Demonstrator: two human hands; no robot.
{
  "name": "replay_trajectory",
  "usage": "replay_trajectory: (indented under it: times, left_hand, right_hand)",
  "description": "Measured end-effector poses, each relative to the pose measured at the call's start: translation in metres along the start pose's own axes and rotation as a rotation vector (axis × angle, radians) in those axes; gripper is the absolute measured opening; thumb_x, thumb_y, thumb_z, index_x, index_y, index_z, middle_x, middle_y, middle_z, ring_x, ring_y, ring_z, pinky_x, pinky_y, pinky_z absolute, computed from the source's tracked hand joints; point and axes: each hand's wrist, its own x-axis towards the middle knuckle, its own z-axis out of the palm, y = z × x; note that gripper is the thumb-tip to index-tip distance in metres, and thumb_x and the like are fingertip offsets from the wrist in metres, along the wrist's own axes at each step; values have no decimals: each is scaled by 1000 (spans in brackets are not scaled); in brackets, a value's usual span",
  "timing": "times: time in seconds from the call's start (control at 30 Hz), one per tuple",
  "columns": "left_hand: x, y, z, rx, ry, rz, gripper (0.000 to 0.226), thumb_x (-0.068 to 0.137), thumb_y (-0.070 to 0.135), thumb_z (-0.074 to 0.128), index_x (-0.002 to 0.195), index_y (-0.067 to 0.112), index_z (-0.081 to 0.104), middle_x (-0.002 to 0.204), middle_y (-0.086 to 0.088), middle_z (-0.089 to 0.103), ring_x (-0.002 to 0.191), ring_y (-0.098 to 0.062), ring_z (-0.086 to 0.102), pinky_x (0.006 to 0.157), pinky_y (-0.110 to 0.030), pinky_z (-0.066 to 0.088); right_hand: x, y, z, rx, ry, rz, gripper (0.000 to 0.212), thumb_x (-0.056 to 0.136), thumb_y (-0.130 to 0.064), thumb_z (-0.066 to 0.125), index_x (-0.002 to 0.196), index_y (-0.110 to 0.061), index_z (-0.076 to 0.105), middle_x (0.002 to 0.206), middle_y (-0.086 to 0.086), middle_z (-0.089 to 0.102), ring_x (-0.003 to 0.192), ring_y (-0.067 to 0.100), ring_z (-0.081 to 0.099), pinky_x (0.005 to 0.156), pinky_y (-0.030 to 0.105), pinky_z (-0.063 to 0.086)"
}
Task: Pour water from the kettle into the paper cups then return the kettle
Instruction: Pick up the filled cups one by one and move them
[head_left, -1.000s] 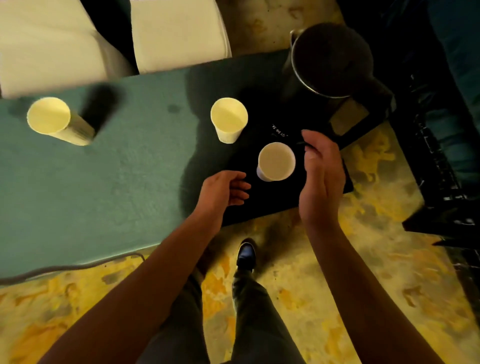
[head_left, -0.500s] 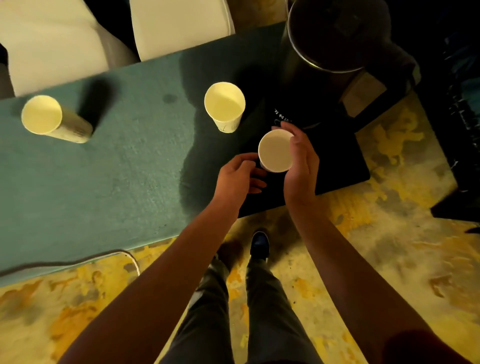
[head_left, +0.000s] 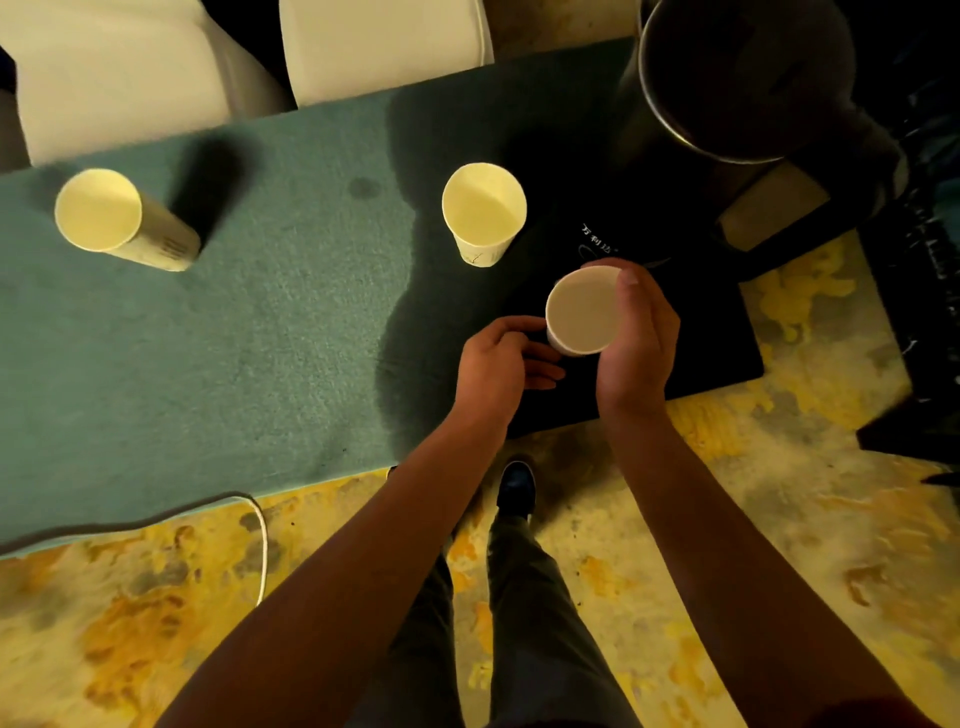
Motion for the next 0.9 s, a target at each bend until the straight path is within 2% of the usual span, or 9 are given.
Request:
replay_trajectory:
  times: [0.1,0.23,0.27,0.37,0.47,0.63,0.73,0.87,0.9]
  left_hand:
    - [-6,2,4,-114,-21,-7,24,103,13,43,101,17,67,90,-9,74,78,-24,76,71,-33,62]
    - [-16,16,5,-477,-201,-7,29,101,-2,50,130,-3,53,93,12,77,82,11,68,76,-10,54]
    - [-17,17,3,-517,-227,34,28,101,-2,49,129,-3,52,95,11,78,86,9,68,80,-11,53]
    - [-26,26,-2,-708,-185,-42,26,107,16,42,106,9,66,83,-1,77,76,-12,75,65,-25,60]
    - [-38,28,-10,-839,-223,-136,40,101,44,44,106,12,68,95,-11,69,85,-22,71,71,-30,59]
    - [-51,37,-34,-1000,-151,-111,28,98,27,50,97,10,72,87,-11,73,80,-23,72,69,-31,60]
    - [-60,41,-57,-1065,-124,-122,34,98,26,49,90,8,76,88,-13,72,80,-25,71,73,-33,59]
    - [-72,52,-104,-1195,-106,-86,28,94,30,53,112,10,61,101,-10,65,92,-23,63,82,-34,54]
    - [-74,51,-118,-1214,-111,-66,29,96,31,50,117,13,58,107,-9,63,94,-22,62,79,-34,56]
  right_hand:
    - [-9,-19,1,-18,-9,-45,34,103,-27,40,107,-9,69,98,-7,70,87,-7,66,66,8,47]
    - [-25,-43,11,5,-73,-39,30,103,-23,41,106,-12,68,98,-8,71,87,-6,67,68,9,49]
    - [-29,-48,14,6,-91,-33,30,103,-21,40,106,-12,69,98,-7,71,87,-6,67,68,10,49]
    - [-43,-57,23,10,-130,-14,30,103,-21,40,106,-16,70,98,-6,72,90,0,68,72,15,52]
    - [-54,-64,30,-2,-141,-25,30,107,-16,40,111,-15,70,103,-6,73,94,3,69,76,17,55]
    - [-64,-76,55,1,-246,-57,36,109,0,37,116,-7,71,109,-10,75,106,4,72,88,15,54]
    - [-77,-83,77,88,-330,-29,39,110,-3,35,113,-7,73,104,-7,80,106,11,74,90,18,54]
    - [-99,-88,120,171,-418,33,37,104,-15,38,109,-6,74,109,14,79,106,26,74,91,28,57]
    - [-106,-88,133,158,-424,24,37,102,-16,39,106,-7,75,107,9,80,104,22,75,89,25,56]
